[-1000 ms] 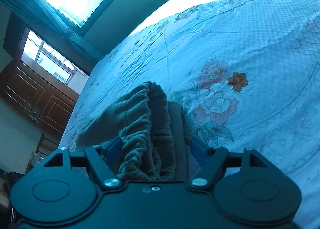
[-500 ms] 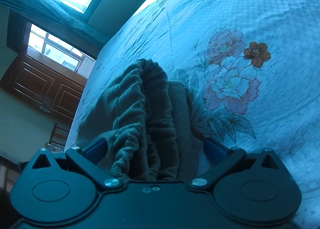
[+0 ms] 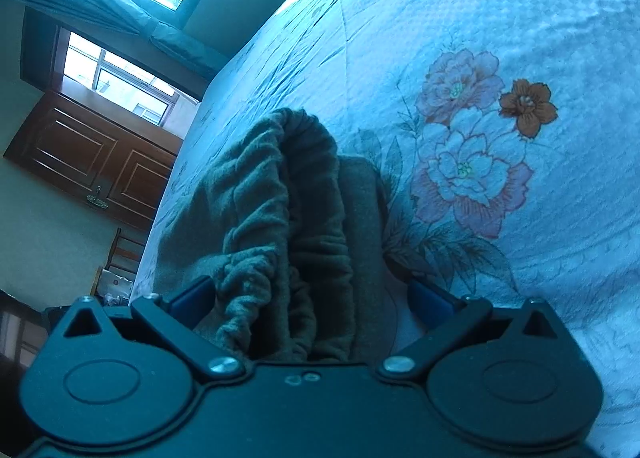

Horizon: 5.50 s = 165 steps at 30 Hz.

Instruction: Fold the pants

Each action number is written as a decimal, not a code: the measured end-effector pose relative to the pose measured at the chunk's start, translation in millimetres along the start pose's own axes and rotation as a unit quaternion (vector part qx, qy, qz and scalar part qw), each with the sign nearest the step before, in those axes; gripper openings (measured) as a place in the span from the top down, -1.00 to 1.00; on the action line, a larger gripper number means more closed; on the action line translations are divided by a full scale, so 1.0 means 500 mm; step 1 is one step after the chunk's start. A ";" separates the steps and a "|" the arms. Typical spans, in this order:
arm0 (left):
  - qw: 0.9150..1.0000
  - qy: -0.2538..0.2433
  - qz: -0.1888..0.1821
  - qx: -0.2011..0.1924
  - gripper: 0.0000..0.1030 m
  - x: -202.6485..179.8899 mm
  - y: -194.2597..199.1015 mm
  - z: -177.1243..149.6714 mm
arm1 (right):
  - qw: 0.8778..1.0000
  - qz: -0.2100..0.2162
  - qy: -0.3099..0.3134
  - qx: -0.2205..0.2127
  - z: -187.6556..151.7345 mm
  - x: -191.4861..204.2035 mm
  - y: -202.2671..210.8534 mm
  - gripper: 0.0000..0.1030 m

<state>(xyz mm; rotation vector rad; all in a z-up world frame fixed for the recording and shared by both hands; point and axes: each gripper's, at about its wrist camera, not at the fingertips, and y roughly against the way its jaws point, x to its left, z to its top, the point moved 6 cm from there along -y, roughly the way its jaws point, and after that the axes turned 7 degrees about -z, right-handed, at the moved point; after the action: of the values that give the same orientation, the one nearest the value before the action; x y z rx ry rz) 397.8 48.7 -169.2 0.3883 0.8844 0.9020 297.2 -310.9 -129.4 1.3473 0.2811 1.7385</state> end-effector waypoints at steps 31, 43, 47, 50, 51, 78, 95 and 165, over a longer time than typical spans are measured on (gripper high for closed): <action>0.995 -0.034 -0.045 -0.076 0.54 0.058 0.077 0.264 | 0.992 0.057 0.115 -0.008 0.209 0.201 -0.064 0.34; 0.996 0.010 0.062 -0.070 -0.81 0.228 0.055 0.229 | 0.983 -0.046 0.162 -0.073 0.173 0.166 -0.062 -0.50; 0.990 0.007 0.138 -0.028 -0.82 0.243 0.007 0.222 | 0.969 -0.123 0.207 -0.058 0.170 0.183 -0.116 -0.66; 0.986 0.021 0.162 -0.026 -0.90 0.254 -0.003 0.200 | 0.976 -0.143 0.165 -0.025 0.166 0.147 -0.150 -0.70; 0.987 0.036 0.154 -0.034 -0.89 0.251 0.012 0.202 | 0.976 -0.141 0.161 -0.031 0.165 0.149 -0.136 -0.70; 0.970 0.039 0.185 -0.152 -1.00 0.126 0.314 0.015 | 0.957 -0.158 0.200 -0.141 0.020 0.244 0.096 -0.89; 0.961 -0.023 0.204 -0.187 -1.00 -0.045 0.450 -0.088 | 0.943 -0.179 0.213 -0.180 -0.127 0.324 0.261 -0.89; 0.953 -0.088 0.180 -0.225 -1.00 -0.362 0.605 -0.274 | 0.906 -0.217 0.265 -0.248 -0.364 0.415 0.460 -0.89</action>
<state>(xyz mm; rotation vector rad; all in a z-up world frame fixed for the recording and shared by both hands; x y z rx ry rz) 76.5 70.7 29.5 0.2294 0.4258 1.3495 22.0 -229.0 86.5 0.3877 0.3742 1.6095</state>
